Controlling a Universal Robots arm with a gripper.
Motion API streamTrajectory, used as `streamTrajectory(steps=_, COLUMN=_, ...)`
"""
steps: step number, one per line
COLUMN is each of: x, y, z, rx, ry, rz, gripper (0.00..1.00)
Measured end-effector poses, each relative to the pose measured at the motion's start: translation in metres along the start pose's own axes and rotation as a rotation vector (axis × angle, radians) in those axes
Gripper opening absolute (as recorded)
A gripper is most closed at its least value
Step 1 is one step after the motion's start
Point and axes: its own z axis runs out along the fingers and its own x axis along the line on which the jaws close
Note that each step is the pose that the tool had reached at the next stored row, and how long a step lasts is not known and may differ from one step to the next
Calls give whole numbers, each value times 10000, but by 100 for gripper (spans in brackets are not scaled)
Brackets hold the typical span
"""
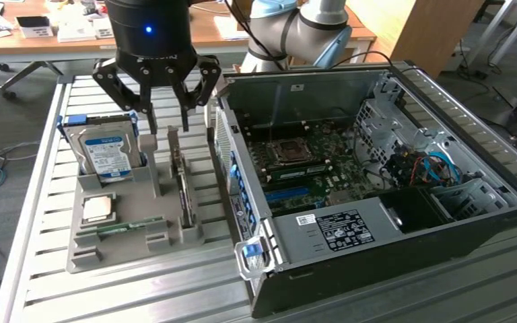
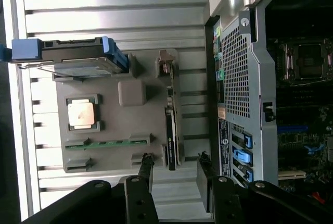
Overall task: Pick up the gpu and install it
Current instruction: 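Pick up the gpu and move the gpu toward the slot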
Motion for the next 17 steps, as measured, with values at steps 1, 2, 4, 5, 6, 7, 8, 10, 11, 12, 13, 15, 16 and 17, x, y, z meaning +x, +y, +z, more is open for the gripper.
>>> streamTrajectory(steps=1, x=0, y=-1, z=12, rx=0, ry=0, rz=0, gripper=47)
streamTrajectory(steps=2, x=0, y=-1, z=19, rx=-1, ry=0, rz=0, gripper=47)
streamTrajectory(steps=4, x=0, y=-1, z=20, rx=1, ry=1, rz=0, gripper=47)
streamTrajectory(steps=5, x=0, y=-1, z=19, rx=1, ry=1, rz=0, gripper=47)
streamTrajectory(steps=6, x=0, y=-1, z=20, rx=0, ry=0, rz=0, gripper=47)
streamTrajectory(steps=7, x=0, y=-1, z=20, rx=0, ry=0, rz=0, gripper=47)
streamTrajectory(steps=8, x=0, y=-1, z=20, rx=0, ry=0, rz=0, gripper=47)
streamTrajectory(steps=10, x=0, y=-1, z=28, rx=-3, ry=-3, rz=0, gripper=47)
streamTrajectory(steps=11, x=1, y=-2, z=37, rx=-2, ry=-2, rz=0, gripper=47)
streamTrajectory(steps=12, x=1, y=-3, z=47, rx=-1, ry=-1, rz=0, gripper=47)
streamTrajectory(steps=13, x=1, y=-3, z=58, rx=-1, ry=-1, rz=0, gripper=47)
streamTrajectory(steps=15, x=2, y=-4, z=82, rx=-2, ry=-1, rz=0, gripper=47)
streamTrajectory(steps=16, x=2, y=-4, z=91, rx=-1, ry=0, rz=0, gripper=47)
streamTrajectory(steps=17, x=2, y=-4, z=99, rx=1, ry=1, rz=0, gripper=47)
